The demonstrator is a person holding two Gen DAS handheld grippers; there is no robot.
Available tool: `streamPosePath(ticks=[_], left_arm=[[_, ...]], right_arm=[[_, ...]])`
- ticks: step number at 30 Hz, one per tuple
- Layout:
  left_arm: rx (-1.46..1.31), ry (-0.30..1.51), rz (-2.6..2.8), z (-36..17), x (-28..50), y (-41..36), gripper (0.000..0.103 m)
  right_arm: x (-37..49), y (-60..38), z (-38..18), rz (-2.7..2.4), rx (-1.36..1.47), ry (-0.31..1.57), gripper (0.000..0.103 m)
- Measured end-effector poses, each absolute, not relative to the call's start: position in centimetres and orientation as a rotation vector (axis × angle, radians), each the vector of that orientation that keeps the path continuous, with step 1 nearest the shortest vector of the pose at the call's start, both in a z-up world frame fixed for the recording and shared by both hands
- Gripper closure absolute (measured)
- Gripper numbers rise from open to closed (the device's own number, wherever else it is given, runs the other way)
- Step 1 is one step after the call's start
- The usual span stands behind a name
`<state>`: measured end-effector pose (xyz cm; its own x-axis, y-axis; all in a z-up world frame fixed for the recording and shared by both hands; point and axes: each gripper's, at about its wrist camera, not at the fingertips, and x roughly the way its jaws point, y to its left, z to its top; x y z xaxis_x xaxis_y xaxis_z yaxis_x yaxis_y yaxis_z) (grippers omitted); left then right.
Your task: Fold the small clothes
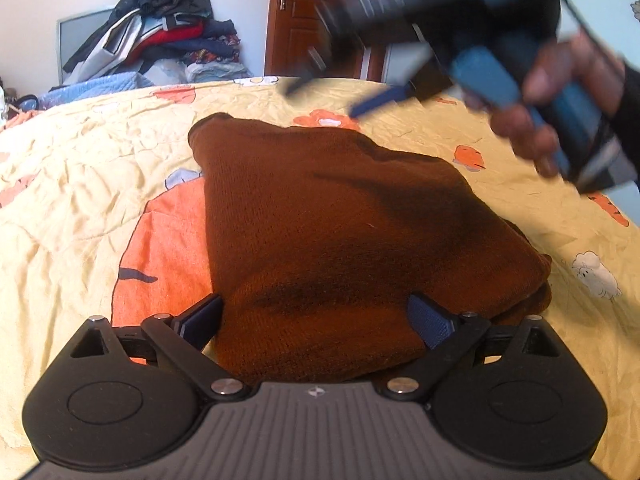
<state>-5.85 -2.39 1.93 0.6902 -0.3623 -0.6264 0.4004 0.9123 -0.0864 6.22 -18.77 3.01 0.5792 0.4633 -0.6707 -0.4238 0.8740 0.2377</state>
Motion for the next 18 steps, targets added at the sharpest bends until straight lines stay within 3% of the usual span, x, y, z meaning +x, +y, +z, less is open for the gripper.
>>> streamPosePath(ticks=[2,7,9,12,14,18], left_arm=[[0.050,0.695,-0.428,1.9,-5.8,-2.3,0.002],[0.049,0.696,-0.427,1.9,-5.9,-2.2,0.002],[0.048,0.697,-0.427,1.9,-5.8,-2.3,0.002],[0.047,0.697,-0.431,1.9,-5.8,-2.3,0.002],[0.045,0.697,-0.435,1.9,-5.7,-2.2,0.002],[0.041,0.696,-0.439,1.8,-5.6,-2.0,0.002]], right_arm=[[7.0,-16.4,3.5,0.572,0.059,0.785,0.010],[11.4,-11.9,-1.9,0.583,0.014,0.950,0.013],[11.8,-12.3,-3.9,0.630,0.008,0.893,0.002],[12.8,-13.2,-3.1,0.611,0.121,0.943,0.007],[12.8,-14.2,-2.0,0.561,0.183,0.966,0.021],[11.1,-16.1,-1.0,0.644,0.377,0.944,0.014]])
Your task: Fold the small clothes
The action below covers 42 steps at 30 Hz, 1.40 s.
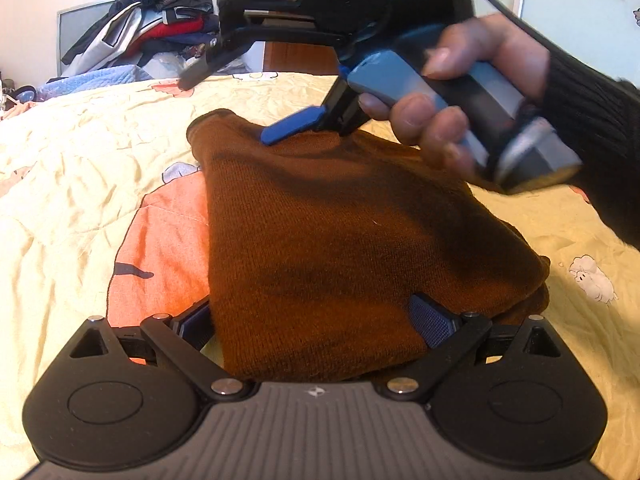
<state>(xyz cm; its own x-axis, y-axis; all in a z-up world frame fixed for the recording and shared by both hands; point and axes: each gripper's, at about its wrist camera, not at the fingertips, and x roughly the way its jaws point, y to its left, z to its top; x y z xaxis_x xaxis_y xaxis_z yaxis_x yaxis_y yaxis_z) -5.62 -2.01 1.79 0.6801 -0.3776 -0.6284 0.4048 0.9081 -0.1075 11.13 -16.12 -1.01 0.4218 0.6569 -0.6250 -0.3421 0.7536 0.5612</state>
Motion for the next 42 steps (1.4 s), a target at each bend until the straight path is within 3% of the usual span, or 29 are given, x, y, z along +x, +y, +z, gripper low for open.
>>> streamPosePath(ticks=[4,8,12,15,16,17,19,20,22,24,25,26,28,29,31,33,35,36,42], left_arm=[[0.042,0.697,-0.441,1.7,-5.6,-2.0,0.002],[0.046,0.696,-0.436,1.8,-5.7,-2.0,0.002],[0.048,0.696,-0.436,1.8,-5.7,-2.3,0.002],[0.051,0.697,-0.437,1.8,-5.7,-2.4,0.002],[0.050,0.697,-0.436,1.8,-5.7,-2.4,0.002],[0.051,0.697,-0.436,1.8,-5.7,-2.5,0.002],[0.051,0.697,-0.435,1.8,-5.8,-2.5,0.002],[0.050,0.696,-0.434,1.8,-5.8,-2.6,0.002],[0.050,0.696,-0.436,1.8,-5.9,-2.5,0.002],[0.049,0.696,-0.437,1.8,-5.9,-2.5,0.002],[0.049,0.696,-0.438,1.8,-5.9,-2.5,0.002],[0.049,0.696,-0.439,1.8,-5.9,-2.5,0.002],[0.050,0.697,-0.441,1.8,-5.9,-2.5,0.002],[0.050,0.696,-0.441,1.9,-5.9,-2.4,0.002],[0.048,0.691,-0.442,2.0,-6.1,-2.2,0.002],[0.073,0.650,-0.413,2.4,-7.2,-1.7,0.003],[0.124,0.591,-0.398,2.8,-9.1,-1.2,0.004],[0.156,0.571,-0.392,2.8,-10.0,-1.0,0.004],[0.230,0.588,-0.355,2.3,-11.1,-0.9,0.008]], right_arm=[[11.7,-15.7,-4.1,0.673,0.392,0.973,0.016],[13.1,-16.2,-3.2,0.601,0.469,1.016,0.024],[11.8,-14.5,-1.7,0.721,0.514,1.009,0.023],[11.3,-12.6,-3.1,0.757,0.478,1.069,0.015],[11.6,-12.2,-4.6,0.728,0.438,1.088,0.025],[11.5,-12.3,-5.4,0.736,0.403,1.032,0.047],[12.1,-13.4,-6.0,0.695,0.458,1.044,0.068],[12.5,-13.9,-6.0,0.677,0.489,1.071,0.072],[11.9,-14.6,-5.3,0.671,0.477,1.072,0.070],[10.4,-15.6,-3.9,0.683,0.519,1.039,0.051],[9.5,-16.2,-3.2,0.708,0.548,1.010,0.031],[8.5,-17.0,-2.5,0.733,0.573,0.976,0.019],[7.4,-18.3,-2.8,0.707,0.568,0.956,0.018],[7.2,-18.7,-3.6,0.674,0.513,0.967,0.041],[6.5,-19.8,-4.0,0.638,0.427,0.941,0.070],[6.1,-21.5,-2.9,0.624,0.518,0.967,0.060],[4.5,-23.4,-0.5,0.617,0.512,0.909,0.027],[3.7,-24.4,0.7,0.606,0.488,0.870,0.023],[2.7,-30.4,1.6,0.443,0.449,0.852,0.023]])
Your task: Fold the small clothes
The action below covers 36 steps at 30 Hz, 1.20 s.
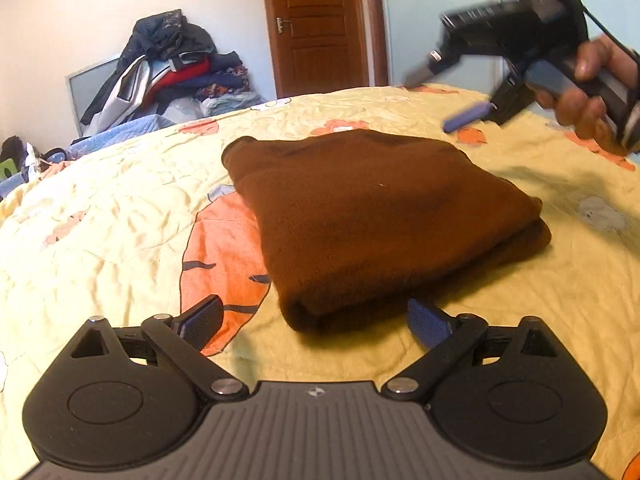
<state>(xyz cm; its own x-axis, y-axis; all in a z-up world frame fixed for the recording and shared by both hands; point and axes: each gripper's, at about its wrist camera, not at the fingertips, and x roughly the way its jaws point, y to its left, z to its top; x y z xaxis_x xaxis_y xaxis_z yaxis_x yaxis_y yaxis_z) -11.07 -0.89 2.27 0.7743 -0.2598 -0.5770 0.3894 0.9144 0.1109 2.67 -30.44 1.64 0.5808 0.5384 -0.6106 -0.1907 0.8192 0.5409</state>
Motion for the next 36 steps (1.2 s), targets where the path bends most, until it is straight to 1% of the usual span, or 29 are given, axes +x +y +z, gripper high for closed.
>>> streamPosePath(ticks=[3,5,6,7,8,9,10,11,13,14,18,19,20,21,22,23,24,28,30,31,32,33,35,36], left_arm=[[0.236,0.605,-0.366,2.2,-10.3,-1.3,0.011],[0.254,0.615,-0.371,2.2,-10.1,-1.5,0.018],[0.250,0.619,-0.371,2.2,-10.0,-1.5,0.024],[0.235,0.622,-0.369,2.3,-9.9,-1.4,0.033],[0.215,0.624,-0.369,2.4,-9.9,-1.3,0.039],[0.194,0.627,-0.370,2.5,-9.9,-1.2,0.053],[0.176,0.631,-0.369,2.5,-9.7,-1.1,0.063],[0.163,0.636,-0.368,2.5,-9.6,-1.0,0.066],[0.150,0.640,-0.375,2.4,-9.5,-0.9,0.077],[0.146,0.636,-0.382,2.3,-9.7,-0.8,0.079],[0.138,0.630,-0.382,2.1,-9.8,-0.5,0.080],[0.134,0.632,-0.378,2.1,-9.9,-0.4,0.080],[0.127,0.633,-0.376,2.3,-10.0,-0.3,0.080],[0.119,0.632,-0.374,2.6,-10.3,-0.1,0.080],[0.115,0.630,-0.370,2.9,-10.5,0.0,0.079],[0.111,0.627,-0.367,3.2,-10.5,0.0,0.079],[0.105,0.623,-0.366,3.4,-10.6,0.1,0.079],[0.087,0.639,-0.363,3.5,-10.0,0.0,0.079],[0.071,0.653,-0.357,3.2,-9.4,-0.2,0.079],[0.066,0.657,-0.353,3.2,-9.3,-0.3,0.080],[0.056,0.651,-0.345,3.2,-9.2,-0.3,0.083],[0.037,0.649,-0.343,3.2,-9.1,-0.1,0.087],[-0.027,0.665,-0.331,3.5,-9.0,0.9,0.090],[-0.059,0.678,-0.333,3.5,-9.0,1.6,0.091]], right_arm=[[3.3,-30.6,0.1,0.429,0.439,0.903,0.025],[3.7,-30.0,-1.1,0.417,0.427,0.940,0.027],[3.9,-29.8,-1.6,0.413,0.419,0.954,0.028],[4.1,-29.5,-2.0,0.416,0.412,0.965,0.032],[4.1,-29.1,-2.2,0.424,0.393,0.969,0.040],[4.1,-28.8,-2.2,0.428,0.359,0.967,0.048],[4.1,-28.6,-2.1,0.428,0.334,0.971,0.074],[4.1,-28.7,-1.9,0.441,0.331,0.971,0.080],[4.0,-28.8,-1.1,0.443,0.300,0.935,0.083],[4.2,-29.5,-0.8,0.436,0.314,0.915,0.088],[5.1,-31.6,-2.9,0.415,0.388,0.943,0.088],[4.7,-31.6,-2.8,0.428,0.397,0.934,0.084],[4.2,-31.5,-2.4,0.424,0.405,0.925,0.077],[3.8,-31.4,-2.1,0.415,0.413,0.919,0.066],[3.2,-31.4,-1.7,0.427,0.426,0.911,0.049],[2.5,-31.5,-1.2,0.446,0.440,0.892,0.036],[1.7,-31.5,-0.7,0.466,0.453,0.875,0.034],[-1.2,-31.2,0.2,0.535,0.465,0.889,0.035],[-1.8,-30.1,-0.4,0.543,0.399,0.945,0.042],[-2.0,-29.4,-1.0,0.543,0.353,0.977,0.050],[-2.2,-28.6,-1.5,0.542,0.307,1.002,0.056],[-2.4,-28.1,-1.8,0.541,0.267,1.009,0.068],[-2.7,-27.8,-1.3,0.550,0.244,0.988,0.080],[-2.8,-28.0,-0.8,0.553,0.241,0.969,0.081]])
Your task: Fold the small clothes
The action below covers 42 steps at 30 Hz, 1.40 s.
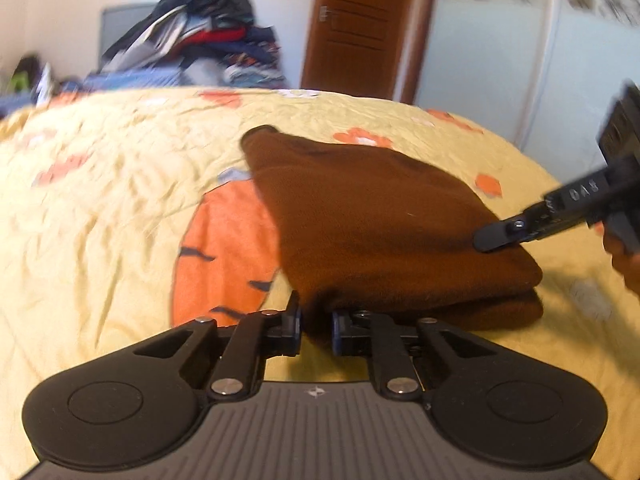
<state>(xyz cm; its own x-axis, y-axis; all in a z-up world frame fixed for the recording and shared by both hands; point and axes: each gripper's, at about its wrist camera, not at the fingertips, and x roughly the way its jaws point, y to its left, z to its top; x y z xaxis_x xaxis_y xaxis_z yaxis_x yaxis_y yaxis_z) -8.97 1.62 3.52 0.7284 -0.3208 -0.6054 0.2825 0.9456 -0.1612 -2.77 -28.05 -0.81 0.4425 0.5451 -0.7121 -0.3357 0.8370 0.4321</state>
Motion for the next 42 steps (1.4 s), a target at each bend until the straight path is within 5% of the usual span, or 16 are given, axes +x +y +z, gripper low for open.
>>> streamPosePath(ticks=[6,11,12,15,20,21,22,24,26,33,35,37,38,40,42], left_arm=[[-0.031,0.717,-0.343,2.8,-9.5,2.2,0.092],[-0.136,0.786,-0.463,4.4,-10.7,5.1,0.088],[-0.189,0.798,-0.478,4.7,-10.7,6.0,0.077],[-0.380,0.795,-0.466,5.0,-9.6,8.0,0.020],[-0.586,0.888,-0.474,2.9,-4.7,7.7,0.020],[-0.589,0.934,-0.485,2.3,-3.8,7.0,0.035],[-0.587,0.959,-0.504,1.9,-3.3,6.4,0.075],[-0.563,0.984,-0.491,1.8,-3.0,5.5,0.080],[-0.531,0.974,-0.496,2.4,-3.7,5.7,0.083],[-0.451,0.950,-0.478,2.7,-5.5,6.4,0.077],[-0.393,0.874,-0.459,4.6,-6.7,6.6,0.075],[-0.258,0.763,-0.429,6.8,-8.0,6.0,0.072],[-0.181,0.703,-0.411,7.8,-8.5,5.2,0.069],[-0.056,0.607,-0.424,9.2,-8.8,3.1,0.038],[0.038,0.567,-0.447,9.0,-8.1,0.3,0.034]], right_arm=[[-2.9,-29.5,-2.5,0.538,0.282,0.976,0.084],[-5.3,-30.8,-0.5,0.542,0.370,0.925,0.025],[-5.8,-31.4,-0.2,0.551,0.400,0.918,0.023],[-5.7,-33.0,-1.0,0.563,0.510,0.951,0.023],[-3.7,-32.1,-4.0,0.585,0.646,1.067,0.027],[-3.5,-31.3,-4.3,0.608,0.651,1.080,0.028],[-3.4,-30.5,-4.3,0.622,0.629,1.087,0.033],[-3.4,-29.0,-4.2,0.613,0.522,1.112,0.068],[-4.0,-28.6,-3.7,0.617,0.446,1.102,0.077],[-5.6,-30.5,-4.5,0.630,0.474,1.049,0.076],[-5.6,-30.8,-3.7,0.615,0.485,1.049,0.050],[-5.9,-31.2,-1.5,0.556,0.443,0.960,0.036],[-5.8,-31.5,-0.3,0.534,0.436,0.904,0.034],[-4.8,-31.5,1.6,0.478,0.428,0.801,0.034],[-2.8,-30.1,2.6,0.451,0.391,0.747,0.032]])
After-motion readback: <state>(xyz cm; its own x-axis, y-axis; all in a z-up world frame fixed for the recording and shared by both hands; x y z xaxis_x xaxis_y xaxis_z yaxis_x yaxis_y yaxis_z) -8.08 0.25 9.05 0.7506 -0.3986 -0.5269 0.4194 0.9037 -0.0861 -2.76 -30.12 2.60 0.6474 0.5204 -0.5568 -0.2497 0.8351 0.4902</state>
